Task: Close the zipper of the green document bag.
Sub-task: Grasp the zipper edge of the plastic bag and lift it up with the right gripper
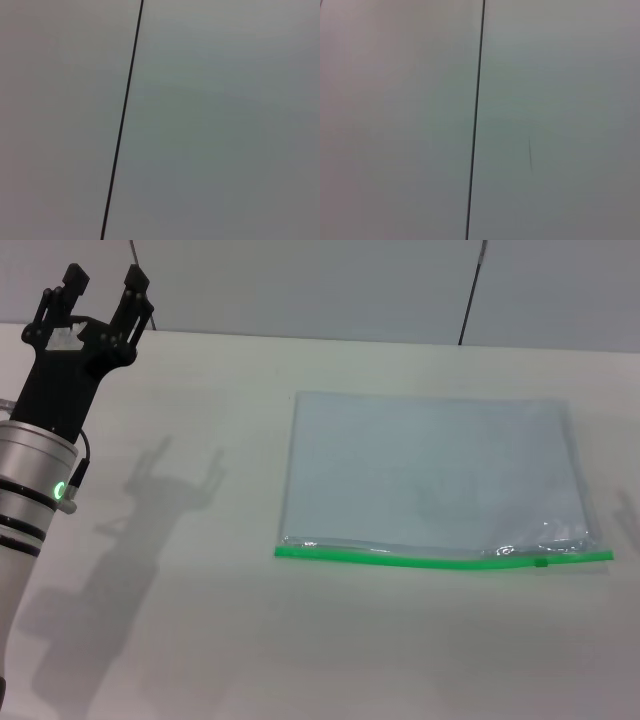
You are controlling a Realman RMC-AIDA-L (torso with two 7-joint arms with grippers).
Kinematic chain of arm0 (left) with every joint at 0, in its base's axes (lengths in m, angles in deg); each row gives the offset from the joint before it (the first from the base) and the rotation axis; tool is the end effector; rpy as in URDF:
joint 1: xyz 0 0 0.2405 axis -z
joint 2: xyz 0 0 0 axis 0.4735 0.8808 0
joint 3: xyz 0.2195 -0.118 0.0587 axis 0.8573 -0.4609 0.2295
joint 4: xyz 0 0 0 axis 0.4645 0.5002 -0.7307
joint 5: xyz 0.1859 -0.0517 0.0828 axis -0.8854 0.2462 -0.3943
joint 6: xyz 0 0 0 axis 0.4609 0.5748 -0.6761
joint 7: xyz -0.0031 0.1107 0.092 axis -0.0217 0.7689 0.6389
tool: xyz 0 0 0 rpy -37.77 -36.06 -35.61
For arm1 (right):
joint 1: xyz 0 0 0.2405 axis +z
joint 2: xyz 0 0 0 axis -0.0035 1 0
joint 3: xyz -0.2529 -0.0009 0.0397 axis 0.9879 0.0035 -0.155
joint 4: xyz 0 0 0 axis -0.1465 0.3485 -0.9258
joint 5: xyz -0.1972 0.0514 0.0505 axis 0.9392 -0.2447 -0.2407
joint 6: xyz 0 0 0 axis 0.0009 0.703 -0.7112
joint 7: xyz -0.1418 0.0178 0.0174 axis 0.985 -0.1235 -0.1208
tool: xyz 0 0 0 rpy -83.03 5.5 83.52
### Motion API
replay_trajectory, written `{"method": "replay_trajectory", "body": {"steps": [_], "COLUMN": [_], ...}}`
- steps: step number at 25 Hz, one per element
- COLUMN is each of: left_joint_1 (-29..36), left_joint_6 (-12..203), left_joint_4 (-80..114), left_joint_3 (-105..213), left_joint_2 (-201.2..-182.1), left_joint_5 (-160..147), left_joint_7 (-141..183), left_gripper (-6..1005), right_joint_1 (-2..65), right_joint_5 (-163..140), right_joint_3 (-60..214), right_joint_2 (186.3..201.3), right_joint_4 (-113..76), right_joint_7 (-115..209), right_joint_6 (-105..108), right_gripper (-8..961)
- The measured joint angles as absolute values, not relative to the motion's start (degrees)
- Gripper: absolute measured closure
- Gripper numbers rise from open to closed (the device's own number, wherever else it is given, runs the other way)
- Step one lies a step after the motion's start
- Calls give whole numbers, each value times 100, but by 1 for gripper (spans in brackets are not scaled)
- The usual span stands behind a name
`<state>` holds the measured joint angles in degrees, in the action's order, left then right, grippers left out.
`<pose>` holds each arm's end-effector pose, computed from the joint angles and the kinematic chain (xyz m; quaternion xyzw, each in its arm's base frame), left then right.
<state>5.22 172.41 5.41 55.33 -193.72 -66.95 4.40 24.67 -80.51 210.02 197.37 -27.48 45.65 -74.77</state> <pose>-0.2792 0.3478 0.0103 -0.6467 -0.1941 -0.4581 0.5781 0.2900 0.3235 0.0176 -0.6709 0.0923 0.3948 0.6209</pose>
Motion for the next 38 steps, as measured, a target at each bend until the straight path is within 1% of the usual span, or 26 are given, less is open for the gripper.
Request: {"method": "replay_trajectory", "body": {"steps": [12, 23, 29, 38], "left_joint_1": [523, 508, 482, 418], "left_joint_6": [17241, 17241, 17242, 17242], "left_joint_4": [545, 572, 572, 580], "left_joint_3": [5533, 5533, 5513, 5480], "left_joint_2": [-19372, -19365, -19362, -19352], "left_joint_5": [-6694, -6694, -6674, -6651], "left_joint_7": [445, 473, 519, 519], "left_gripper": [260, 261, 262, 264], "right_joint_1": [2468, 2451, 2127, 1691], "right_joint_5": [-8051, -8043, -8043, -8104], "right_joint_3": [21002, 21668, 21760, 21703], "right_joint_2": [19722, 19738, 19755, 19764], "right_joint_4": [-2690, -2734, -2729, -2682], "right_joint_7": [4683, 7393, 9067, 10055], "right_joint_6": [-7470, -6731, -6578, -6249], "right_gripper": [102, 101, 101, 101]}}
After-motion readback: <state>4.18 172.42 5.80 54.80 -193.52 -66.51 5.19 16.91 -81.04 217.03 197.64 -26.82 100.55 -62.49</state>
